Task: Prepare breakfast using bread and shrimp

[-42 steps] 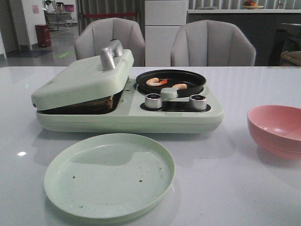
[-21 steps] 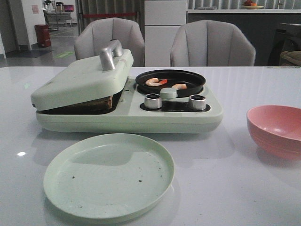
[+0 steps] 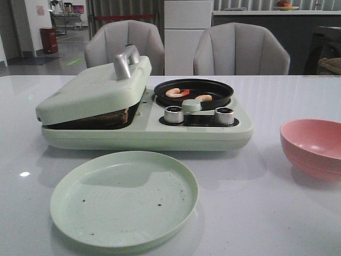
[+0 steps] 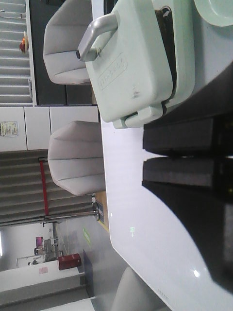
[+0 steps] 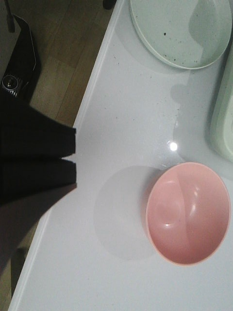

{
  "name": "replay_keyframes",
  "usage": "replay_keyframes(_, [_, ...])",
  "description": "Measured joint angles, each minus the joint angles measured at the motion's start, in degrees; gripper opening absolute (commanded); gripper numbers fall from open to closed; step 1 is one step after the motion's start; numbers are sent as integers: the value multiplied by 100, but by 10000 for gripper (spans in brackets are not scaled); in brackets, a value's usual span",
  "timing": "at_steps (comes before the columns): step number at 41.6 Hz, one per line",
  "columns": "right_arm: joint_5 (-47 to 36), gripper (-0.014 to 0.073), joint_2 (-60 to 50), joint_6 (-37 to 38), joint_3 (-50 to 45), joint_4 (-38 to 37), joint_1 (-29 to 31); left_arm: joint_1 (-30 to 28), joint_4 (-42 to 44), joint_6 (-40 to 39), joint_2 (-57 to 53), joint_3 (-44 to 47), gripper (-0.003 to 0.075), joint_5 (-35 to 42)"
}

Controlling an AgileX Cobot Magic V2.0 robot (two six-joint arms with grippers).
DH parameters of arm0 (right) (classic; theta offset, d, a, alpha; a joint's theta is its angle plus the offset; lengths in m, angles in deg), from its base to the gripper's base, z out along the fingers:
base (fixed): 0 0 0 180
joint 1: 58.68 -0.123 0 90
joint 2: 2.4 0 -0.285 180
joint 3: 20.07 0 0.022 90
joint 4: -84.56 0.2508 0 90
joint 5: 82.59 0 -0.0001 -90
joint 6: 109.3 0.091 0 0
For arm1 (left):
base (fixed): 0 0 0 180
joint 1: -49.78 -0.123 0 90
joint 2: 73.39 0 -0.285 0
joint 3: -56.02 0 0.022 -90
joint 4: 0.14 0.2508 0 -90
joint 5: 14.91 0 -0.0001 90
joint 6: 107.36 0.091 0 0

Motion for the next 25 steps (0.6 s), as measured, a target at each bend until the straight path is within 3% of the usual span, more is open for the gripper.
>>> replay_keyframes(25, [0, 47, 0, 0, 0, 0, 0, 0, 0, 0, 0, 0, 109, 37])
